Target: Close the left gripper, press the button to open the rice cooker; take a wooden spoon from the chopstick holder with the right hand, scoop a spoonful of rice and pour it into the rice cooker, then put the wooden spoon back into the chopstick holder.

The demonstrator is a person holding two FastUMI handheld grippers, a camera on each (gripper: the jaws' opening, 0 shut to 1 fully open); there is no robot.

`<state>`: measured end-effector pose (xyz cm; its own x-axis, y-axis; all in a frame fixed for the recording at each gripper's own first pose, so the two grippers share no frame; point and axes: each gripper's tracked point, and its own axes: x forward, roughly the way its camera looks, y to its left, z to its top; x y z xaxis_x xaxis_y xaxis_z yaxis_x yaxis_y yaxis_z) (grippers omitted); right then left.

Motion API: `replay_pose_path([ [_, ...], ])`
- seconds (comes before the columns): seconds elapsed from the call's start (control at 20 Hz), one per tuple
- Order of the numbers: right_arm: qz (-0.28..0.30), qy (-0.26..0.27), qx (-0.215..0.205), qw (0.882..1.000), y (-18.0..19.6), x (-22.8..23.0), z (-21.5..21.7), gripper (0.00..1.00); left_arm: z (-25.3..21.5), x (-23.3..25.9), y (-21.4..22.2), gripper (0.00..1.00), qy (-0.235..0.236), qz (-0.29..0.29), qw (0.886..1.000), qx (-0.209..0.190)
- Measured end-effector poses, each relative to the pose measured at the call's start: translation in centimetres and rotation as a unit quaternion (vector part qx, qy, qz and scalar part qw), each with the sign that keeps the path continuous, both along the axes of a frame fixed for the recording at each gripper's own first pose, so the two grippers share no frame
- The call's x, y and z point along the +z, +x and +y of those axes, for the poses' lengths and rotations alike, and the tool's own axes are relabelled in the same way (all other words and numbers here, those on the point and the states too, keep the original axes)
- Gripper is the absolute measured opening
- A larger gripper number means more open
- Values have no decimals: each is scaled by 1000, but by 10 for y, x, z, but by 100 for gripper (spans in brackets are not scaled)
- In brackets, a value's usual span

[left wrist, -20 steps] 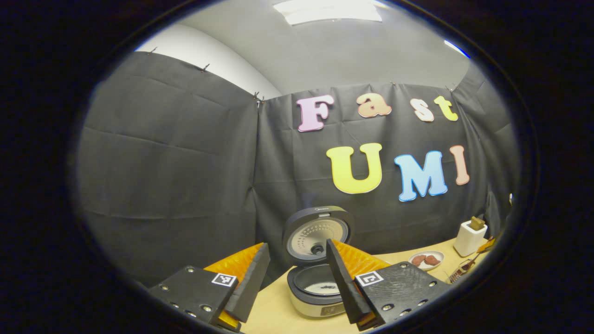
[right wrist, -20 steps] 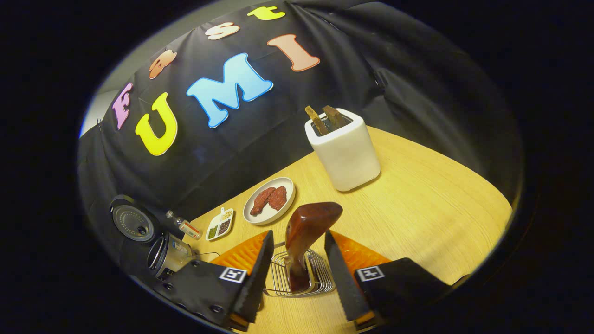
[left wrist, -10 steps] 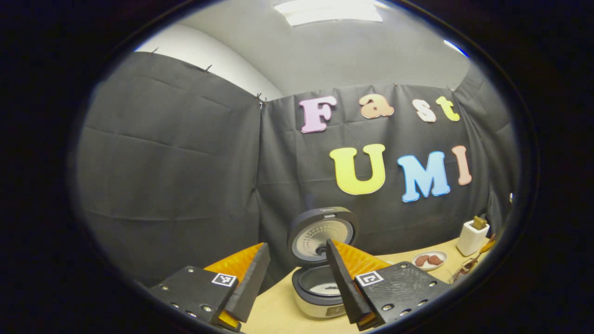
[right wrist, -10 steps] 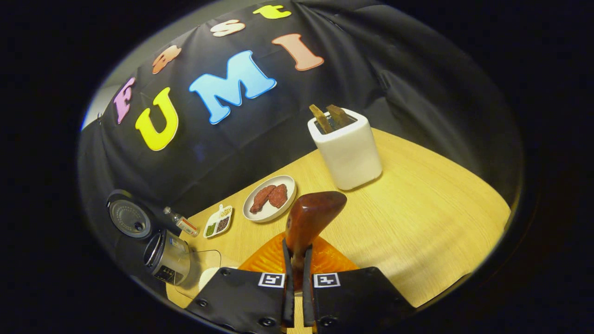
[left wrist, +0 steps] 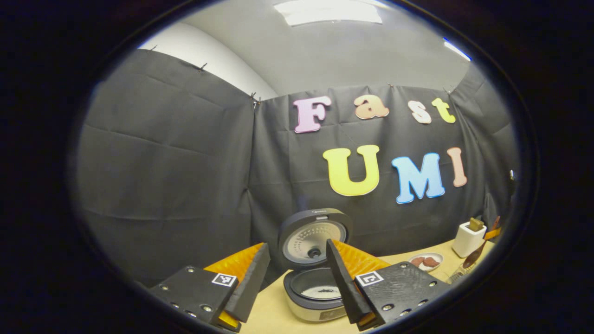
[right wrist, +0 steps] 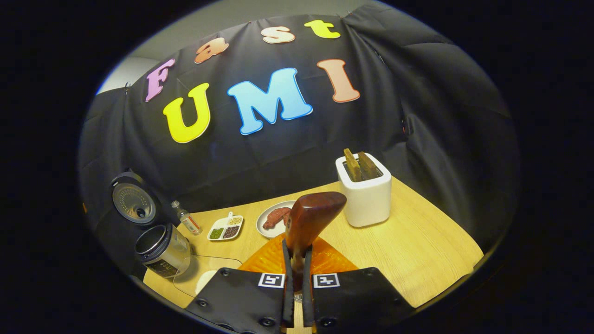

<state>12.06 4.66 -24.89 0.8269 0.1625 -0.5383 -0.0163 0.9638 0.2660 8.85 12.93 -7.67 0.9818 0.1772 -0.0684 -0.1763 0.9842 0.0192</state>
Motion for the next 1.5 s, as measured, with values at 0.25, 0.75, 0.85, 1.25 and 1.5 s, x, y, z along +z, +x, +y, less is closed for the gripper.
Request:
replay_pose_path([
  [0.25,-28,-23,49,998,1,20,47,8,5,-13,15,77,-10,6,1000,-9],
  [0.75,-54,-51,142,987,-11,12,145,8,26,-35,41,78,-12,18,1000,-13],
  [0.85,-50,-63,160,984,-14,1,159,8,27,-38,46,78,-11,20,1000,-13],
  [1.25,-54,-143,210,966,-21,-44,191,8,46,-52,50,78,-3,33,999,-9],
  [1.5,-60,-191,229,953,-22,-70,202,5,59,-56,50,78,3,38,999,2],
])
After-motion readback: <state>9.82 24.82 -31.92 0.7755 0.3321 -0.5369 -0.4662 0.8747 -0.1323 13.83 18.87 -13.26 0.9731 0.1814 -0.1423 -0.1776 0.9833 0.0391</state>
